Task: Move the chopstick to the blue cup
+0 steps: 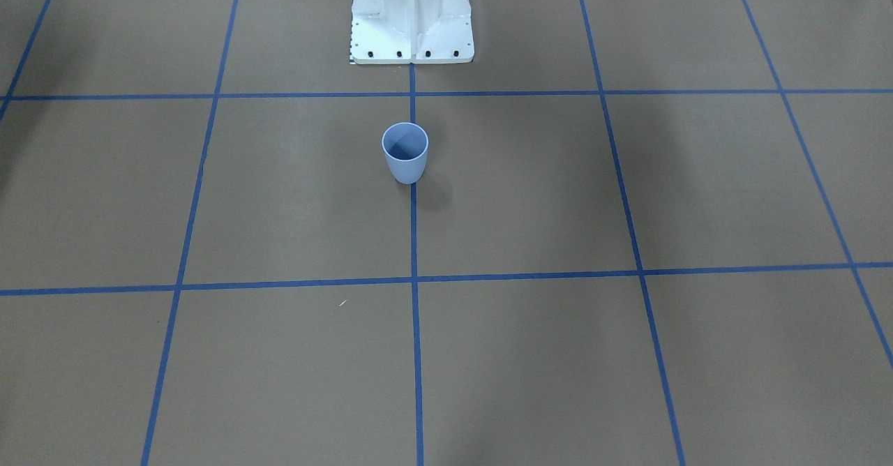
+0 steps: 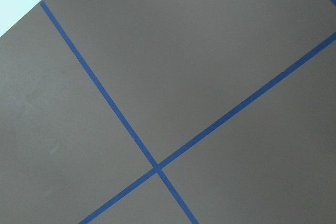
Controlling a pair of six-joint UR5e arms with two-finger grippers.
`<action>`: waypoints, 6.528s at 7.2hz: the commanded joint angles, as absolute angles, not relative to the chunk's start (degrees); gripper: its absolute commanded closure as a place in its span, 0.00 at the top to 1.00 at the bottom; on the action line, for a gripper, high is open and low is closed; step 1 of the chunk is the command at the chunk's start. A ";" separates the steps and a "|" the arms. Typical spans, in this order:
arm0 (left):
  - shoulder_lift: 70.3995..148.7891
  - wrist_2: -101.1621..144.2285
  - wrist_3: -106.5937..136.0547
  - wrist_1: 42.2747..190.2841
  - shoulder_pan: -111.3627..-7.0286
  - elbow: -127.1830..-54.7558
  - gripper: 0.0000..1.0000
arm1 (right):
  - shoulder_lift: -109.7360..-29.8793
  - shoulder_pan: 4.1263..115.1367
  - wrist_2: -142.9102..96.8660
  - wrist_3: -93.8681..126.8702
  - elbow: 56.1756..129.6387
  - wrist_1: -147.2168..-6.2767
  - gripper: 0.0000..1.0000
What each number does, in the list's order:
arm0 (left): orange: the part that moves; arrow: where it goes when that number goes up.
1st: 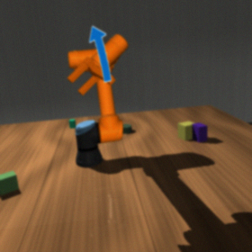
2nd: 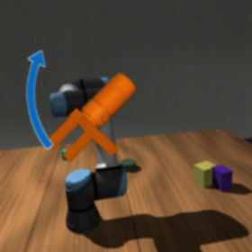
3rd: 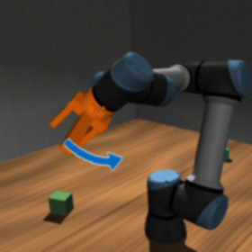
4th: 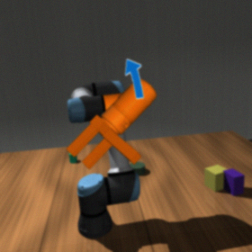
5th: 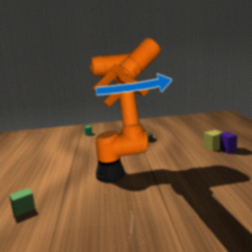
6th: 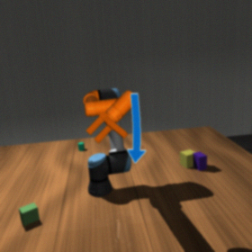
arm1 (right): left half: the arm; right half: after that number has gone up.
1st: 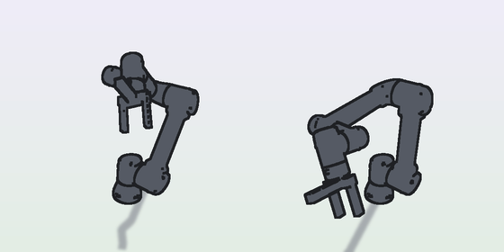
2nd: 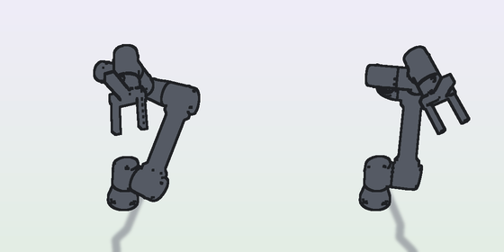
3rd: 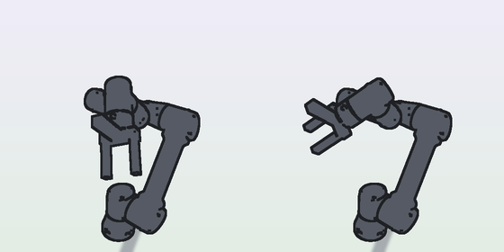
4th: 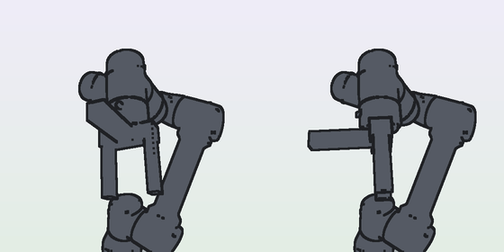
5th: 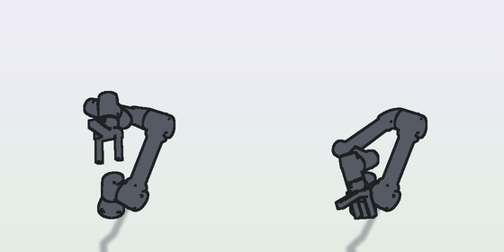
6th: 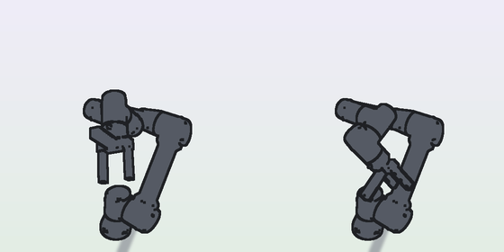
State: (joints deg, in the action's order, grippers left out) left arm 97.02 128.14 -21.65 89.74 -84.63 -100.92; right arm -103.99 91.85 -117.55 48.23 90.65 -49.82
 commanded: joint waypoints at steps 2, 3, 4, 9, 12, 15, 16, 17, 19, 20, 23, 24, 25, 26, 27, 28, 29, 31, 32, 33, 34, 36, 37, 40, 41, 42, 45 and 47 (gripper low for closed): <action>97.21 128.14 -20.74 89.74 -84.55 -100.99 0.99 | -104.50 90.97 -117.42 48.17 85.72 -44.08 0.78; 97.21 128.14 -20.74 89.74 -84.55 -100.99 0.99 | -104.15 90.97 -117.33 48.95 83.34 -41.51 0.66; 97.21 128.14 -20.74 89.74 -84.55 -100.99 0.99 | -103.72 90.97 -117.60 50.35 83.84 -41.40 0.21; 97.29 128.14 -19.69 89.82 -84.46 -101.07 0.99 | -105.29 91.84 -120.66 49.13 89.81 -41.84 0.00; 97.21 128.23 -19.42 89.65 -84.46 -100.55 0.99 | -106.35 100.25 -127.17 37.94 96.30 -49.35 0.00; 97.03 130.41 -18.72 89.47 -84.55 -100.20 0.99 | -102.95 108.27 -127.35 20.16 108.51 -75.07 0.00; 96.07 133.39 -18.72 89.30 -84.46 -100.02 0.99 | -99.70 108.46 -127.35 20.13 109.59 -79.76 0.00; 94.15 133.42 -19.33 90.17 -84.55 -97.93 0.99 | -96.19 107.41 -127.53 20.21 109.34 -82.94 0.00; 94.57 133.42 -12.87 91.14 -86.38 -97.47 0.99 | -92.21 103.04 -131.54 21.70 109.33 -83.85 0.00; 94.40 133.33 -12.66 89.92 -88.66 -97.38 0.99 | -89.67 99.01 -133.83 25.89 109.51 -83.76 0.00; 93.69 133.50 -13.09 85.44 -93.69 -96.68 0.99 | -80.19 80.74 -133.16 54.84 116.42 -83.58 0.00; 93.69 133.51 -13.10 85.43 -93.60 -96.68 0.99 | -77.02 74.68 -130.72 64.68 118.89 -83.67 0.00; 93.69 133.59 -13.10 85.43 -93.60 -96.59 0.99 | -72.64 66.44 -123.04 76.26 119.96 -83.85 0.00; 93.69 133.59 -13.01 85.43 -93.60 -96.68 0.99 | -67.90 59.66 -116.17 84.29 119.97 -87.07 0.00; 93.69 133.59 -12.92 85.43 -93.60 -96.59 0.99 | -59.93 53.85 -110.80 88.46 119.97 -96.67 0.00; 93.00 133.68 -12.83 85.78 -93.60 -96.68 0.99 | -52.72 47.87 -104.65 92.33 119.62 -105.99 0.00; 92.99 133.68 -12.75 85.87 -93.60 -96.59 0.99 | -49.34 42.77 -99.37 96.29 119.01 -110.00 0.00; 92.99 133.68 -12.74 86.04 -93.52 -96.33 0.99 | -42.57 36.85 -93.54 102.28 112.53 -115.11 0.00; 92.99 133.68 -12.74 86.04 -93.52 -96.33 0.99 | -41.23 35.35 -91.86 102.83 110.76 -117.40 0.00; 92.99 133.68 -12.66 86.04 -93.52 -96.42 0.99 | -41.48 34.29 -91.58 102.92 110.57 -117.77 0.00; 92.99 133.68 -12.66 86.04 -93.52 -96.50 0.99 | -41.40 32.62 -90.62 102.92 110.48 -119.69 0.00; 93.08 133.68 -12.66 86.04 -93.52 -96.24 0.99 | -40.96 30.50 -88.69 104.76 108.47 -120.76 0.00; 92.99 133.68 -12.66 86.04 -93.52 -96.33 0.99 | -40.61 29.71 -87.64 104.68 107.50 -120.67 0.00; 93.08 133.68 -12.66 85.87 -93.52 -96.24 0.99 | -39.47 28.92 -85.79 104.68 106.00 -118.83 0.99; 92.99 133.68 -12.66 85.87 -93.52 -96.24 0.99 | -38.85 29.00 -85.78 103.29 106.34 -118.74 1.00; 93.08 133.68 -12.66 85.96 -93.52 -96.15 0.99 | -38.33 31.18 -86.30 99.44 107.30 -118.74 1.00; 92.99 133.59 -12.74 85.61 -93.43 -96.15 0.99 | -41.63 46.87 -101.63 77.01 107.67 -117.17 1.00; 93.51 133.59 -12.48 83.34 -93.43 -94.67 0.99 | -55.04 57.87 -112.36 58.19 106.53 -103.78 1.00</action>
